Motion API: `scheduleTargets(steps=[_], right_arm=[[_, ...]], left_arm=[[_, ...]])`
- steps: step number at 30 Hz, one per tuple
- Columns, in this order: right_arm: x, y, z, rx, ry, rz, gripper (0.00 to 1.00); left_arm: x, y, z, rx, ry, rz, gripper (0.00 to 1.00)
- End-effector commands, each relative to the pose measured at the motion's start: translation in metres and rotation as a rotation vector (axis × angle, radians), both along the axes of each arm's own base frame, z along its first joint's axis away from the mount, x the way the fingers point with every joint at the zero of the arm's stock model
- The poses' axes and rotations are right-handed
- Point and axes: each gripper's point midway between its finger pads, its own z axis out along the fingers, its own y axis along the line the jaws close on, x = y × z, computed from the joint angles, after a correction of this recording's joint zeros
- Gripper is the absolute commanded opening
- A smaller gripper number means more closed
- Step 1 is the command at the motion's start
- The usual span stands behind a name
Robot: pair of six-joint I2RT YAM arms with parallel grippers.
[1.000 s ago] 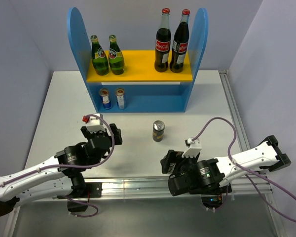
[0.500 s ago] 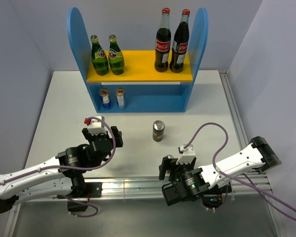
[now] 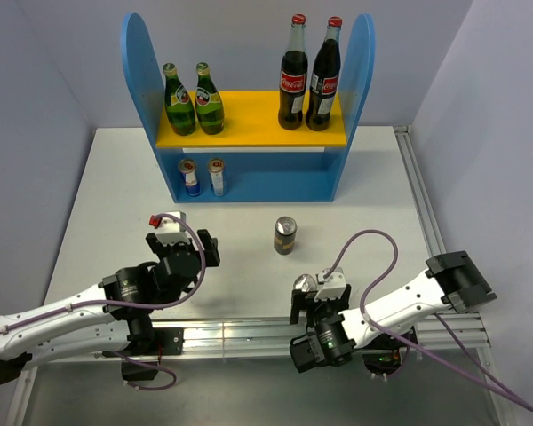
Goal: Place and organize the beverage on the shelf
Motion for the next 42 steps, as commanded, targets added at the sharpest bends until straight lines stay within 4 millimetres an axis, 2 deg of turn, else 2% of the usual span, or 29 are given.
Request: scheduleTargets(steps=[1,9,13,18,21,24,25,28,29,32,33,36,37,38,39,40,41,42], right_arm=[[0.012,0.016,0.01,0.201,-0.08,-0.07,1.0],[0.027,0.015,0.018,0.242,-0.192,-0.084,1.0],[0.03,0.018,0.014,0.237,-0.231,-0.084,1.0],[0.035,0.017,0.011,0.229,-0.271,-0.092,0.95],[0.037,0.019,0.011,0.236,-0.291,-0.086,0.81],[0.041,0.021,0.01,0.234,-0.298,-0.094,0.53],[0.042,0.022,0.009,0.232,-0.298,-0.096,0.31],[0.045,0.022,0.007,0.221,-0.294,-0.113,0.05],[0.046,0.022,0.007,0.215,-0.296,-0.114,0.0],[0.049,0.016,0.02,0.198,-0.316,-0.13,0.0],[0.05,0.012,0.025,0.204,-0.322,-0.142,0.0],[0.058,0.004,0.044,0.247,-0.334,-0.176,0.0],[0.061,0.001,0.047,0.188,-0.34,-0.16,0.0],[0.063,0.004,0.053,0.164,-0.337,-0.154,0.0],[0.064,0.018,0.06,0.28,-0.298,-0.173,0.0],[0.074,0.011,0.061,0.14,-0.307,-0.149,0.0],[0.077,0.008,0.057,0.12,-0.294,-0.139,0.0],[0.081,0.028,0.075,0.314,-0.269,-0.154,0.0]], left_arm=[[0.003,0.0,0.006,-0.023,-0.029,0.02,0.99],[0.003,0.0,0.005,-0.026,-0.031,0.022,0.99],[0.002,0.001,0.005,-0.032,-0.032,0.02,0.99],[0.002,0.001,0.004,-0.034,-0.032,0.016,0.99],[0.002,0.0,0.003,-0.031,-0.031,0.014,0.99],[0.002,-0.001,0.002,-0.026,-0.028,0.012,0.99],[0.002,-0.002,0.001,-0.021,-0.026,0.009,0.99],[0.003,-0.003,0.0,-0.015,-0.024,0.009,0.99],[0.003,-0.003,0.0,-0.009,-0.025,0.007,0.99],[0.003,-0.014,-0.002,0.01,-0.024,-0.043,0.99],[0.003,-0.027,-0.005,-0.006,-0.017,-0.085,0.99],[0.004,-0.05,-0.01,-0.018,-0.019,-0.153,0.99],[0.002,-0.06,-0.019,0.003,-0.006,-0.193,0.98],[0.0,-0.069,-0.02,-0.005,-0.01,-0.219,0.98],[-0.002,-0.074,-0.031,0.016,-0.005,-0.244,0.98],[-0.006,-0.089,-0.024,-0.031,-0.035,-0.284,0.99],[-0.011,-0.1,-0.024,-0.037,-0.049,-0.338,0.99],[-0.016,-0.104,-0.036,-0.018,-0.046,-0.372,0.99]])
